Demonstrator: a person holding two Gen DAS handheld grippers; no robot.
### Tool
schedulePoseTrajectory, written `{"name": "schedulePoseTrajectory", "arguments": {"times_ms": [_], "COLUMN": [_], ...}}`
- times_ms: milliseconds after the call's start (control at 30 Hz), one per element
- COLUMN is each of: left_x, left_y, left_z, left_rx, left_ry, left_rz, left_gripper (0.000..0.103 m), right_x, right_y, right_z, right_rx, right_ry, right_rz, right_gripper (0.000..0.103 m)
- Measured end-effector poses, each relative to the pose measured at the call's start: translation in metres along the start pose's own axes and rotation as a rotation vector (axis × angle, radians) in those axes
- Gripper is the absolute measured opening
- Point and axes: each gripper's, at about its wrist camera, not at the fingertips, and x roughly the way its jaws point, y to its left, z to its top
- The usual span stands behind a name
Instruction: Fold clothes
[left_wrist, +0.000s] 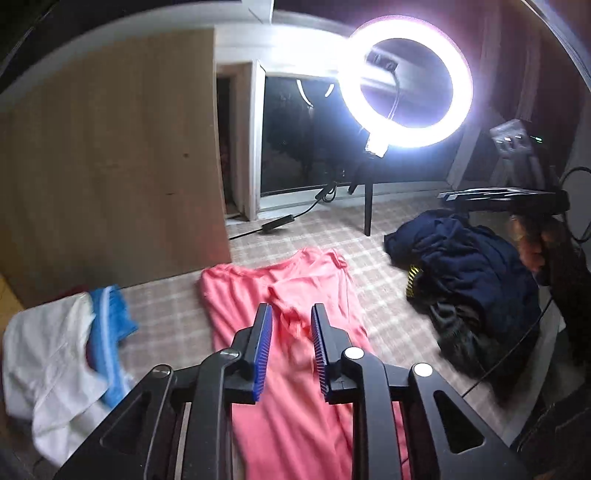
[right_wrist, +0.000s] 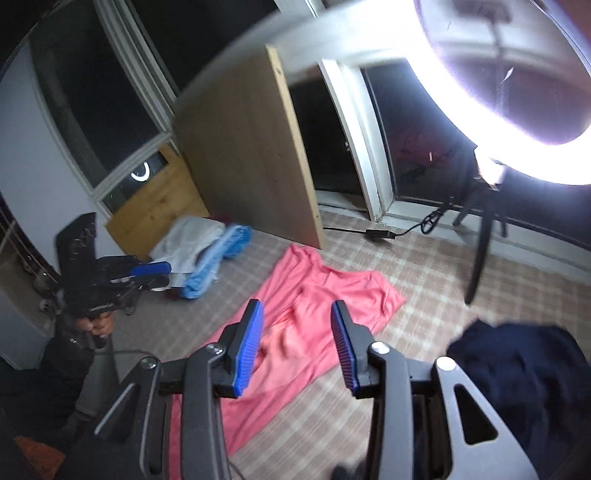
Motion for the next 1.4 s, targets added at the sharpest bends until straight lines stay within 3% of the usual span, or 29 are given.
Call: {"name": "schedulePoseTrajectory", "arguments": {"times_ms": [100,367,500,600,700,833,967,1133,1333,1400], "left_x": [-0.023,-0.063,-0.081,-0.08,-0.078,-0.076,-0.072,-0.077,-0.061,-0.054], "left_y": [0.008,0.04,0.062,0.056,0.049,0.041,0.023,-0.005,-0.065,-0.081], "left_z": [-0.024,-0.101,-0.165,-0.206,-0.246,-0.3,-0.314,-0.312,-0.295,-0.293], "left_rx": [0.004,0.034,0.018,0.007,-0.003,-0.017,0.048,0.109,0.209,0.268], "left_ry": [0.013,0.106,0.208,0.284,0.36,0.462,0.471,0.452,0.428,0.417], "left_rz": [0.006,-0.091,-0.149,-0.197,-0.246,-0.31,-0.262,-0.326,-0.414,-0.4], "left_gripper": [0.023,0.023,0.024,0.024,0.024,0.024,0.024,0.024,0.027,0.027], "right_x": [-0.016,-0.025,-0.006,0.02,0.043,0.054,0.055,0.057,0.07,0.074], "right_y": [0.025,0.098,0.144,0.181,0.206,0.216,0.225,0.254,0.24,0.237], "right_z": [-0.039,-0.161,-0.235,-0.293,-0.327,-0.347,-0.356,-0.352,-0.356,-0.357], "right_rx": [0.023,0.197,0.322,0.392,0.407,0.449,0.455,0.31,0.254,0.236], "right_ry": [0.03,0.086,0.118,0.168,0.207,0.206,0.191,0.186,0.268,0.281], "right_rz": [-0.022,-0.086,-0.181,-0.267,-0.341,-0.376,-0.42,-0.423,-0.487,-0.484], "right_gripper": [0.041,0.041,0.041,0.041,0.041,0.041,0.041,0.041,0.041,0.041]}}
